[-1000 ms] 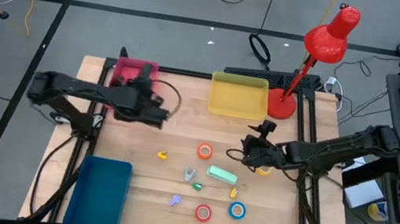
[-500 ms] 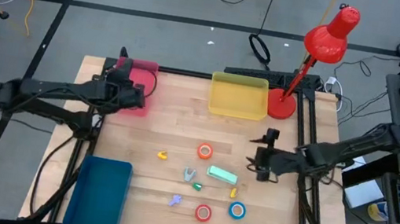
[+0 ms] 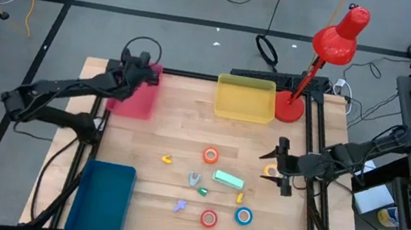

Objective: Pick and place Stapler, Stapler remover, tape
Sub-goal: Put the black stapler into the pink bin

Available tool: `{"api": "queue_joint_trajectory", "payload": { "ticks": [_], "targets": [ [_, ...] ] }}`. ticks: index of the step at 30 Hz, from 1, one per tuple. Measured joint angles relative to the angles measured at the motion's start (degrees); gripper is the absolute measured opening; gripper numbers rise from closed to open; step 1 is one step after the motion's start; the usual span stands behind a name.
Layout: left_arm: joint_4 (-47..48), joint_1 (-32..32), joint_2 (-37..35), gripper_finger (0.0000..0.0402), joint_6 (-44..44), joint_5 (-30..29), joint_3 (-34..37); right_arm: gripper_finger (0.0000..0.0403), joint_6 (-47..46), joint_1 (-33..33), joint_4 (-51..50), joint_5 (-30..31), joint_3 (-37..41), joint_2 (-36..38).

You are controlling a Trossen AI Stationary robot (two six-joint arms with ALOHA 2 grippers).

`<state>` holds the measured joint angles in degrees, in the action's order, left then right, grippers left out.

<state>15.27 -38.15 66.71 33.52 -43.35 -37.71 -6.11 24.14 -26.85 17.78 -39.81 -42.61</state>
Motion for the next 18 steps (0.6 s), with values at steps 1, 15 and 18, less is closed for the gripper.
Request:
{"api": "queue_joint_trajectory", "payload": {
  "ticks": [1,15,18],
  "targets": [
    [0.0,-1.1,0.9,0.0134,0.0,1.3,0.0,0.0277,-0.1,0.0,0.0,0.0,0.0,0.0],
    [4.8,-8.6,5.0,0.0134,3.6,5.6,-0.1,0.0277,-0.3,0.0,-0.1,0.0,0.0,-0.3],
    [7.1,-9.1,4.9,0.0134,4.7,5.7,-0.1,0.0277,-0.3,0.0,-0.1,0.0,0.0,-0.3]
  ]
}}
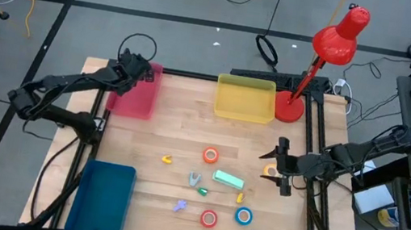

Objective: Pick and place Stapler, Stapler remover, tape
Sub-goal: Put the black stapler into the pink bin

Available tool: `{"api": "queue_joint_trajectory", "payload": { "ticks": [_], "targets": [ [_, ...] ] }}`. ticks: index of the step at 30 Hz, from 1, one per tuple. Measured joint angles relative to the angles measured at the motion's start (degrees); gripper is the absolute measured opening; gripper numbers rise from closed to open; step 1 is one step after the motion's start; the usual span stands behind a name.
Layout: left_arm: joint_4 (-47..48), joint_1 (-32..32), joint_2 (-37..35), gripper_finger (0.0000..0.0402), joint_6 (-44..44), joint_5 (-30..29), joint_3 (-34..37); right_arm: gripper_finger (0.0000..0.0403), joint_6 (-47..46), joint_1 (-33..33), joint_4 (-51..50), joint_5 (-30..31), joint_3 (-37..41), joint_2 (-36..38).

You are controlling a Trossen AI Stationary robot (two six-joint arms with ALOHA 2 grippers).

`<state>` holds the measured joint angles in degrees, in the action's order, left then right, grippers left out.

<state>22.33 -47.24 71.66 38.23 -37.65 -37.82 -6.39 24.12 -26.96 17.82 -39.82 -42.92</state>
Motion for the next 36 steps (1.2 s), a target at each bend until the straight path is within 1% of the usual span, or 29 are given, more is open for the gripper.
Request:
{"api": "queue_joint_trajectory", "payload": {
  "ticks": [4,7,13,16,24,28,31,34,36],
  "targets": [
    [0.7,-0.1,0.0,0.0134,1.2,1.3,0.0,0.0277,0.0,0.0,0.0,0.0,0.0,0.0],
    [1.6,-0.1,-0.2,0.0134,1.9,3.3,0.0,0.0277,0.0,0.0,0.1,0.0,0.0,0.0],
    [8.0,0.1,-0.1,0.0134,3.7,5.6,-2.4,0.0277,0.0,0.0,0.1,0.0,0.0,0.0],
    [9.8,0.5,-0.1,0.0134,4.0,5.7,-3.6,0.0277,0.0,0.0,0.1,0.0,0.0,0.0],
    [7.6,2.1,0.0,0.0134,2.3,3.6,-7.3,0.0277,0.0,0.0,0.1,0.0,0.0,0.0],
    [8.6,3.6,-0.1,0.0134,2.3,2.9,-9.3,0.0277,0.0,0.0,0.1,0.0,0.0,0.0],
    [14.7,4.4,-0.1,0.0134,3.5,5.9,-11.4,0.0277,-0.3,0.0,0.2,0.0,1.1,0.0],
    [25.0,5.8,-0.1,0.0134,7.9,6.2,-11.5,0.0277,-1.8,0.0,0.1,0.0,2.7,0.0],
    [29.7,6.8,-0.1,0.0134,11.4,6.2,-11.5,0.0277,-1.9,0.0,0.1,0.0,3.5,0.0]
  ]
}}
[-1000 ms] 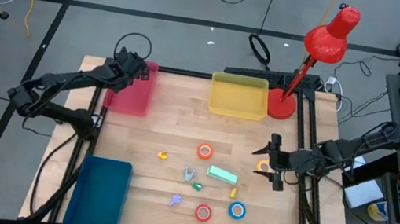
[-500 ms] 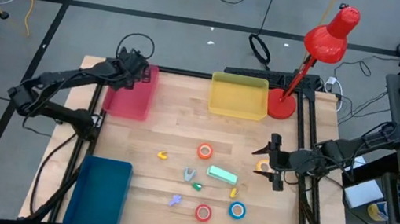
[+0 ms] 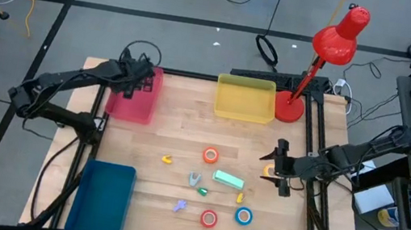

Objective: Pick and place Stapler, Stapler remover, tape
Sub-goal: Put the black stapler into the pink bin

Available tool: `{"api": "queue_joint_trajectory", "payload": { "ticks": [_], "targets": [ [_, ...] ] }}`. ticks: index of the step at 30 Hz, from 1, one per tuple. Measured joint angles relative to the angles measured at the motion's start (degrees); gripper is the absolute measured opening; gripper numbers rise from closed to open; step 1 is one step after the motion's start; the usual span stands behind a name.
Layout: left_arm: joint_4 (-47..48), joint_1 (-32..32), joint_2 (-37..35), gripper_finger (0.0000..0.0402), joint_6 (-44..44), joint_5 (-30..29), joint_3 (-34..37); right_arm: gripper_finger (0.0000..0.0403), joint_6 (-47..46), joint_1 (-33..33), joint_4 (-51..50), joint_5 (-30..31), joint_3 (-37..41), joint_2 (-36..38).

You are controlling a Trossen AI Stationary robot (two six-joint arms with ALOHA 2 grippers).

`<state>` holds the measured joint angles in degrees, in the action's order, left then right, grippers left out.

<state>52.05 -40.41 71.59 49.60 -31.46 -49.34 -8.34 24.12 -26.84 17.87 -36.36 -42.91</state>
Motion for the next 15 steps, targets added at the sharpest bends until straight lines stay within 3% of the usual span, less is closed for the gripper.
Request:
{"api": "queue_joint_trajectory", "payload": {
  "ticks": [7,15],
  "targets": [
    [0.5,0.8,0.6,0.0134,1.9,-1.4,0.0,0.0277,0.0,0.0,2.2,-0.3,0.7,0.0],
    [0.1,-2.5,7.9,0.0134,1.8,0.4,1.0,0.0277,-0.8,0.0,2.2,-3.2,0.7,0.0]
  ]
}}
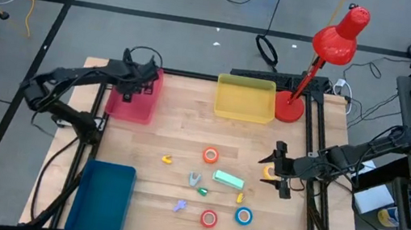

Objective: Pick and place Stapler, Stapler remover, tape
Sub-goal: Put the black stapler into the pink bin

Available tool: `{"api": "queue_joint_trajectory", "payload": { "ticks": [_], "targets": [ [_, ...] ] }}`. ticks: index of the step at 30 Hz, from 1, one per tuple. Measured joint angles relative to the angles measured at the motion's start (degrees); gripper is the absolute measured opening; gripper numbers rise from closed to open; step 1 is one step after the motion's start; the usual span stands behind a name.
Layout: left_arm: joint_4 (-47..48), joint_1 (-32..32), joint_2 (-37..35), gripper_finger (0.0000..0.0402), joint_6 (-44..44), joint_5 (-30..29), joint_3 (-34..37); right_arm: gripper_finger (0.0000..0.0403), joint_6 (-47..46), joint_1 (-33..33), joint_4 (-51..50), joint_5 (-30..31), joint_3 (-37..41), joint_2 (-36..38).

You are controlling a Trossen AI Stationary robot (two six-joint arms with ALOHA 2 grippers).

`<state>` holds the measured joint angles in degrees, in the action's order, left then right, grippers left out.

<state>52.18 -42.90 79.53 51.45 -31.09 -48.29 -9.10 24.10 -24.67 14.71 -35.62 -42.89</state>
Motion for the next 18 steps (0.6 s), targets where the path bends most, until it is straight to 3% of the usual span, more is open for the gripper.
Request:
{"api": "queue_joint_trajectory", "payload": {
  "ticks": [9,18],
  "targets": [
    [-7.7,-3.5,5.6,0.0134,-5.9,0.2,0.0,0.0277,-0.3,0.0,0.0,0.0,0.0,0.0],
    [-8.7,-5.9,7.1,0.0134,-8.4,0.0,-0.1,0.0277,-0.3,0.0,0.0,0.0,0.0,0.0]
  ]
}}
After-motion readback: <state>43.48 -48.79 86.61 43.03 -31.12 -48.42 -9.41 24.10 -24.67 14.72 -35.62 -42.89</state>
